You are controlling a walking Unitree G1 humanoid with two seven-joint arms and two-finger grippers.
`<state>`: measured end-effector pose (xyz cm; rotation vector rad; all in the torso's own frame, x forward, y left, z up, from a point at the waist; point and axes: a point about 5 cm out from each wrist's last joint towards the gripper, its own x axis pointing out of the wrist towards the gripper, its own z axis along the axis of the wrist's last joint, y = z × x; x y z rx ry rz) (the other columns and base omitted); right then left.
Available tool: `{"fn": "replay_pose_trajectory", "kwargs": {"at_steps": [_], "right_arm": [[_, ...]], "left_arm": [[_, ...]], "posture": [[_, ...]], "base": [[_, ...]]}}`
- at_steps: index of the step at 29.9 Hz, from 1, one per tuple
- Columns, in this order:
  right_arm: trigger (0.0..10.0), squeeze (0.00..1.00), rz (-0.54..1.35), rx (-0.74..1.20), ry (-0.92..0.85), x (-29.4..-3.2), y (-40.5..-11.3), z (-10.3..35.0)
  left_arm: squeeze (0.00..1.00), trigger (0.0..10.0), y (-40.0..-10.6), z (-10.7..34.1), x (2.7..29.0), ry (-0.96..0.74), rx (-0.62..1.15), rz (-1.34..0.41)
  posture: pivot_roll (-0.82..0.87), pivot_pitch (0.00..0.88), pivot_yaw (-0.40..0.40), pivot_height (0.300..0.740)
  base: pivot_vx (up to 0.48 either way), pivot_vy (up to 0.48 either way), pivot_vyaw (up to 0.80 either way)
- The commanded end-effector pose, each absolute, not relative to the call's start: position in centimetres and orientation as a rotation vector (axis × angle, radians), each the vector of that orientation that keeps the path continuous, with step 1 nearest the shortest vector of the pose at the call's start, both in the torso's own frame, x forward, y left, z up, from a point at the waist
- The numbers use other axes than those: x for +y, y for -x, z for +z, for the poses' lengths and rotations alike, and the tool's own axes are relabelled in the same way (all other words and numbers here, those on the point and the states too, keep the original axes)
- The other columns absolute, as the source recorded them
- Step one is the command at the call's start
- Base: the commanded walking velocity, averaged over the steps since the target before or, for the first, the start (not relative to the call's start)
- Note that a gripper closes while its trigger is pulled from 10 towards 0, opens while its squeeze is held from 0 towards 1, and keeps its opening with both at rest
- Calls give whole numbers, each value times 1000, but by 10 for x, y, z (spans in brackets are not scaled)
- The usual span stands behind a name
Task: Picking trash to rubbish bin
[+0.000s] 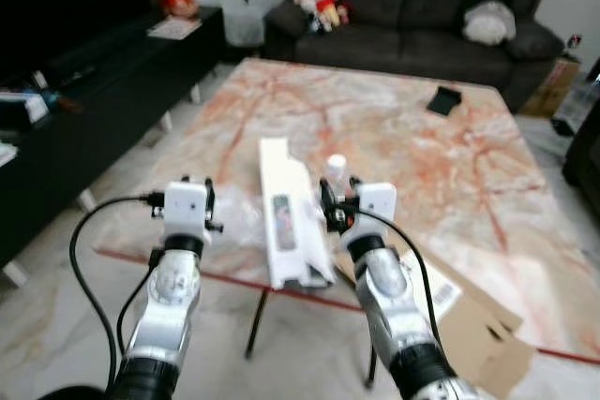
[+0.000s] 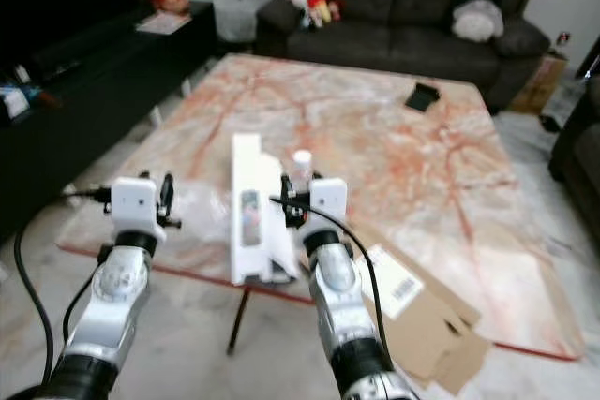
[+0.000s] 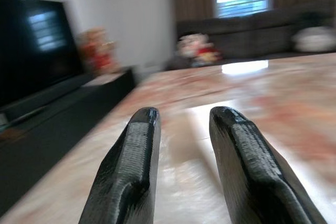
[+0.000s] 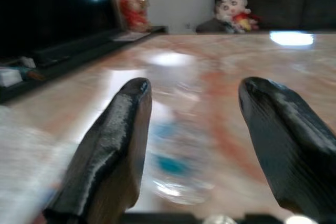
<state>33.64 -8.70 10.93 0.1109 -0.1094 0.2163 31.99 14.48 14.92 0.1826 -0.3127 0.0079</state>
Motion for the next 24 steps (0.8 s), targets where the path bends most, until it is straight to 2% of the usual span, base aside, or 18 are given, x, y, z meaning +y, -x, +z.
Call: {"fn": "replay_pose_trajectory", "kwargs": {"at_steps": [1,4,5,6,7,15,24], "right_arm": [[10000,0,218,-128,-124,-85,-338,115],[10000,0,218,-127,-125,-85,-338,115],[10000,0,218,-127,-125,-85,-338,115],[10000,0,219,-126,-125,-85,-338,115],[10000,0,218,-126,-125,-85,-338,115],[10000,0,213,-123,-129,-86,-337,114],[10000,0,218,-116,-130,-84,-336,112]], "left_arm": [[0,10000,-318,156,145,-217,-350,3],[0,10000,-319,161,142,-227,-364,-8],[369,10000,-319,164,141,-228,-370,-8],[859,10000,-320,165,141,-228,-372,-8],[1000,10000,-320,166,141,-225,-374,-9],[1000,10000,-323,176,146,-222,-394,10],[1000,10000,-331,179,180,-195,-334,101]], "posture": [[189,0,-61,740],[189,0,-61,740],[189,0,-61,740],[189,0,-61,740],[189,0,-61,740],[189,0,-61,740],[193,0,-62,740]], "base": [[0,0,0],[0,0,0],[0,0,0],[0,0,0],[0,0,0],[0,0,0],[0,0,0]]}}
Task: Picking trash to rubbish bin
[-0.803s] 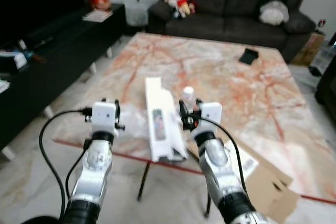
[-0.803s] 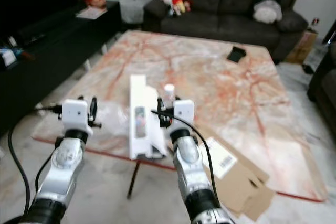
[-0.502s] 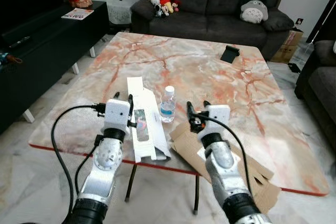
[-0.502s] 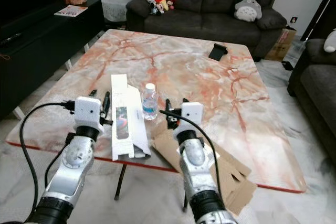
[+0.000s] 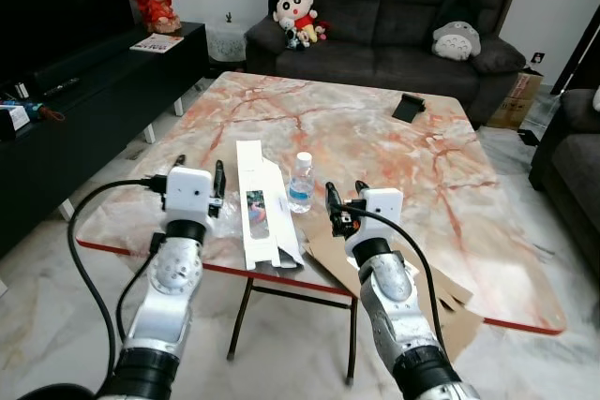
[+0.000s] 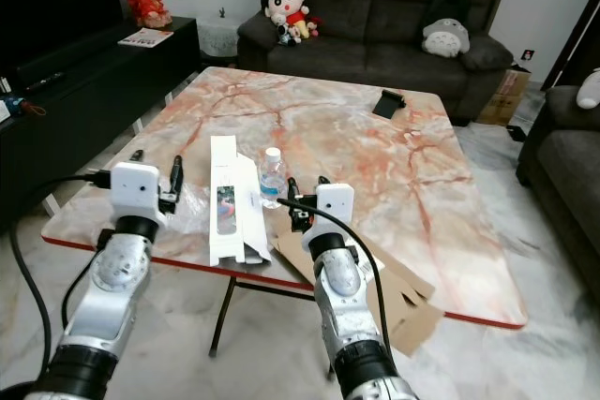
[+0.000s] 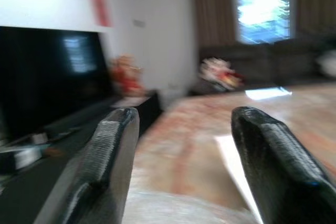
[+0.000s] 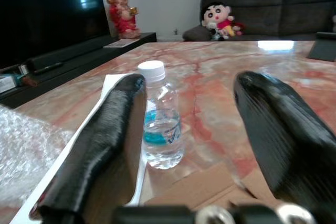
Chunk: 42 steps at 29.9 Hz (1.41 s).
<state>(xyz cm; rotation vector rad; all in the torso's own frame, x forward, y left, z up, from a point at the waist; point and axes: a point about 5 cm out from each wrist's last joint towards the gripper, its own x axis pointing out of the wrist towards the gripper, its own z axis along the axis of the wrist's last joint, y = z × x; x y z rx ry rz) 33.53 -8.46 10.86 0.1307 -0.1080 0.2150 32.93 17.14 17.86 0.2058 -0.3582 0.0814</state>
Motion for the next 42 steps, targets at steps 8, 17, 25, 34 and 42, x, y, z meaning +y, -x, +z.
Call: {"fn": "replay_pose_trajectory", "kwargs": {"at_steps": [8,17,25,34,42], "right_arm": [[10000,0,212,-113,-130,-86,-336,111],[10000,0,219,-108,-130,-84,-335,109],[10000,0,212,-112,-128,-86,-335,110],[10000,0,220,-111,-125,-85,-334,110],[10000,0,218,-116,-120,-87,-334,110]], "left_arm": [[1000,10000,-332,187,213,-222,-328,191],[0,10000,-340,177,218,-205,-244,92],[0,10000,-345,173,211,-184,-226,31],[0,10000,-353,171,211,-116,-208,40],[0,10000,-360,174,211,-76,-208,54]], "posture": [[192,0,-59,740],[192,0,-59,740],[185,1,-62,740],[185,1,-62,740],[170,0,-64,740]], "base": [[0,0,0],[0,0,0],[0,0,0],[0,0,0],[0,0,0]]}}
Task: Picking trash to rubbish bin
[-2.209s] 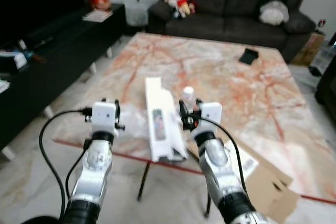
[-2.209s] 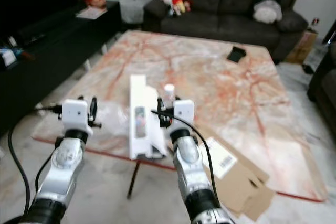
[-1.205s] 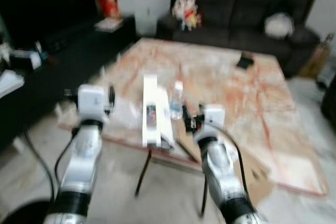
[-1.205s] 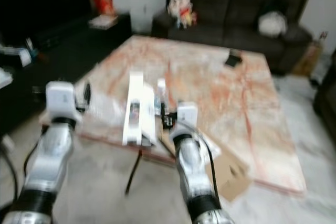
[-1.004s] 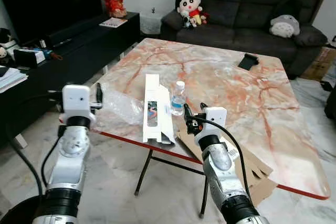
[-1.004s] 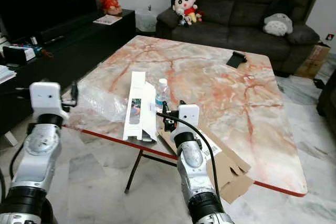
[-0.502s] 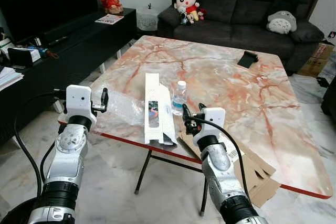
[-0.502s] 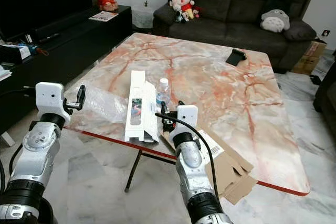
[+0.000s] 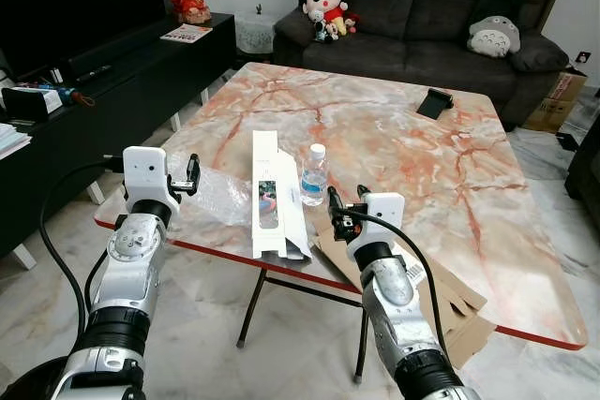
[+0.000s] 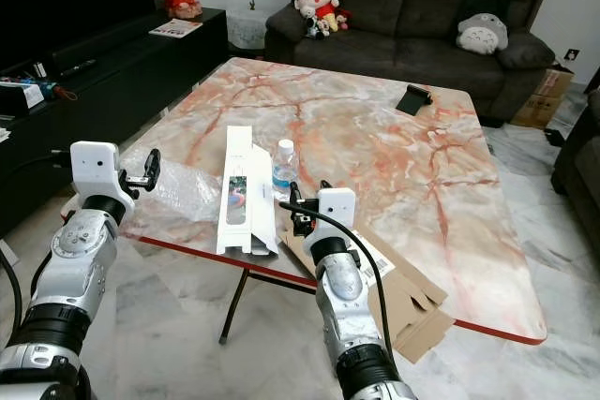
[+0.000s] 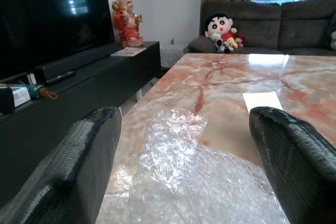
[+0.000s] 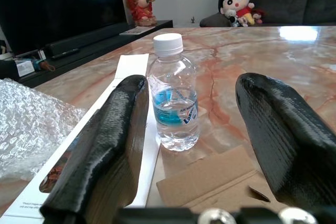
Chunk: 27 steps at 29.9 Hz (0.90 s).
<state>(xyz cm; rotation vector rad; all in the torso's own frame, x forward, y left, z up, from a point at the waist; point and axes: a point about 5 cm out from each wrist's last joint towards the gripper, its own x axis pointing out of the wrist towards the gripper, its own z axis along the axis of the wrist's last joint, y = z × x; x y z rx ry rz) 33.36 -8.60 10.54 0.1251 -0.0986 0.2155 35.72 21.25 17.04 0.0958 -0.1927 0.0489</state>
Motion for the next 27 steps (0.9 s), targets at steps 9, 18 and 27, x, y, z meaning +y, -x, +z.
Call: {"fn": "replay_pose_trajectory", "kwargs": {"at_steps": [9,18,27], "right_arm": [[10000,0,229,-107,-118,-85,-333,108],[10000,0,231,-109,-117,-84,-333,109],[10000,0,221,-110,-113,-87,-332,108]], "left_arm": [[0,10000,-357,166,238,-41,-162,196],[0,10000,-362,146,218,28,-58,79],[0,10000,-368,146,203,52,-51,32]], "posture": [[171,0,-71,740],[171,0,-71,740],[160,0,-69,740]], "base": [[0,0,0],[0,0,0],[0,0,0]]}}
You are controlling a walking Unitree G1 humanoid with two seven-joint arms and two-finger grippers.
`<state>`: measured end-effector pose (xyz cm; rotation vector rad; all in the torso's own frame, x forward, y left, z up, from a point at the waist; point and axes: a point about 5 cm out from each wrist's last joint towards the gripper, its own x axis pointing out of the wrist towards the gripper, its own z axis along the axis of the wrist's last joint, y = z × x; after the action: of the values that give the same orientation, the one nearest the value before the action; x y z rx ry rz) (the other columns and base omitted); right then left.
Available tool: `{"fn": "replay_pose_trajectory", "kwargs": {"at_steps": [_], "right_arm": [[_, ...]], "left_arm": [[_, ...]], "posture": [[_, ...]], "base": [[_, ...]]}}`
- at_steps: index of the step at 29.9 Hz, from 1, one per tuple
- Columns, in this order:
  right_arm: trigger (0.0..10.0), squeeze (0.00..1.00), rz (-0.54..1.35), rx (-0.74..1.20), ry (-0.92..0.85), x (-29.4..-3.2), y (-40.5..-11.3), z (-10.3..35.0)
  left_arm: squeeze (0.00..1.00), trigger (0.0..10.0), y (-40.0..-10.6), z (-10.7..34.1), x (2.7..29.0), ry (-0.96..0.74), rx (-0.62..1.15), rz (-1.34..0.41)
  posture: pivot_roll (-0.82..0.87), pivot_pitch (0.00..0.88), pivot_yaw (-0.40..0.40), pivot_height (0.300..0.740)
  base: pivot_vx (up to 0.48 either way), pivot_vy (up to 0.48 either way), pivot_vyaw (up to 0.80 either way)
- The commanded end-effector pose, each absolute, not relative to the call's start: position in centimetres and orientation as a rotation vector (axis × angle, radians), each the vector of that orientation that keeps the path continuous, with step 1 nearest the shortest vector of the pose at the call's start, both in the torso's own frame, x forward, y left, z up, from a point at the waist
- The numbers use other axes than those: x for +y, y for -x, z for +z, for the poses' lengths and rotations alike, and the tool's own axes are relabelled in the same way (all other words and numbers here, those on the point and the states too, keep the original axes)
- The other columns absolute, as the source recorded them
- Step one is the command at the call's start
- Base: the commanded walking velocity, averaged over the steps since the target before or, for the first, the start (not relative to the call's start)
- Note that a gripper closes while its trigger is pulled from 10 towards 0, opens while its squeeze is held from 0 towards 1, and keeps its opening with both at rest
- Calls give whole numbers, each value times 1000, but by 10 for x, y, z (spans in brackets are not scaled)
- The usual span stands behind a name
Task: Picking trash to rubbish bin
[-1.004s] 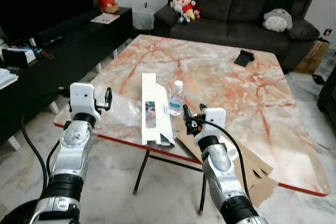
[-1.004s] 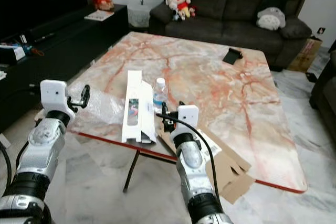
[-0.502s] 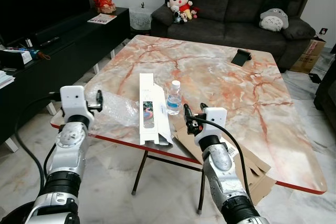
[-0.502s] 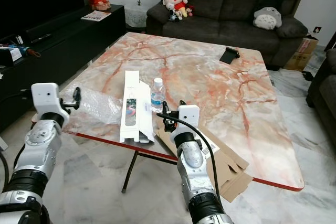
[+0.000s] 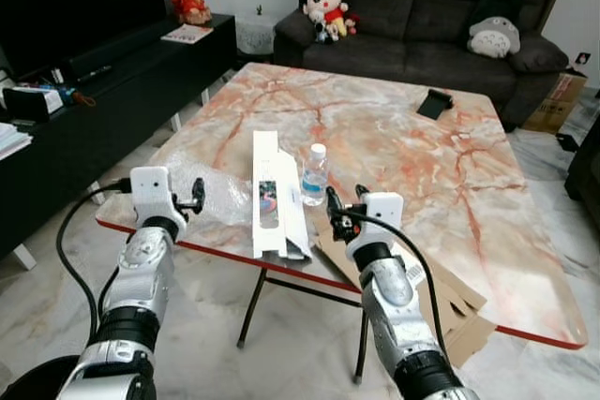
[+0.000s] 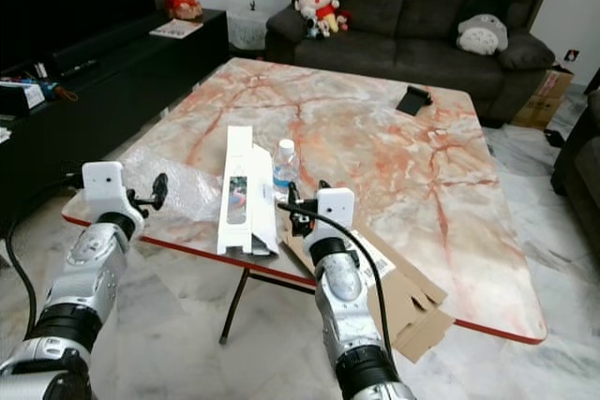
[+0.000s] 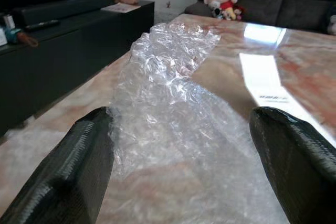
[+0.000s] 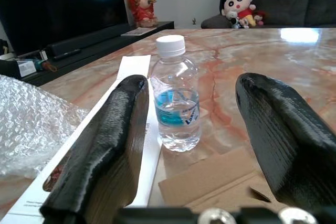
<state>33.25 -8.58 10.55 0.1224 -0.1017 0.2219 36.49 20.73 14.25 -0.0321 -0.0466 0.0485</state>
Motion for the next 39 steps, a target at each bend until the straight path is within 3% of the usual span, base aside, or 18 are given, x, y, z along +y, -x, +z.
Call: {"fn": "replay_pose_trajectory", "kwargs": {"at_steps": [1,10,25,26,27,32,33,34,39], "right_arm": [[10000,0,221,-109,-113,-87,-332,108],[10000,0,224,-106,-117,-86,-332,107],[10000,0,221,-96,-118,-86,-331,105],[10000,0,220,-95,-118,-86,-331,105],[10000,0,220,-94,-118,-86,-331,104],[10000,0,220,-91,-119,-86,-330,103],[10000,0,220,-90,-119,-85,-330,103],[10000,0,220,-89,-119,-85,-330,103],[10000,0,221,-91,-117,-86,-331,104]], "left_arm": [[0,10000,-369,146,202,53,-51,31],[0,10000,-371,130,188,-75,68,-8],[0,10000,-378,135,180,-114,62,13],[0,4980,-379,135,180,-117,63,14],[0,3922,-379,136,180,-119,62,16],[0,3176,-378,136,180,-122,59,16],[0,941,-378,135,180,-124,57,17],[0,549,-378,135,180,-125,56,17],[0,314,-378,135,180,-128,55,20]], "posture": [[160,0,-69,740],[164,3,-71,740],[165,15,-66,740],[165,15,-66,740],[165,15,-66,740],[164,13,-63,740],[164,13,-63,740],[166,8,-62,740],[166,8,-62,740]], "base": [[0,0,0],[0,0,0],[0,0,0],[0,0,0],[0,0,0],[0,0,0],[0,0,0],[0,0,0],[0,0,0]]}}
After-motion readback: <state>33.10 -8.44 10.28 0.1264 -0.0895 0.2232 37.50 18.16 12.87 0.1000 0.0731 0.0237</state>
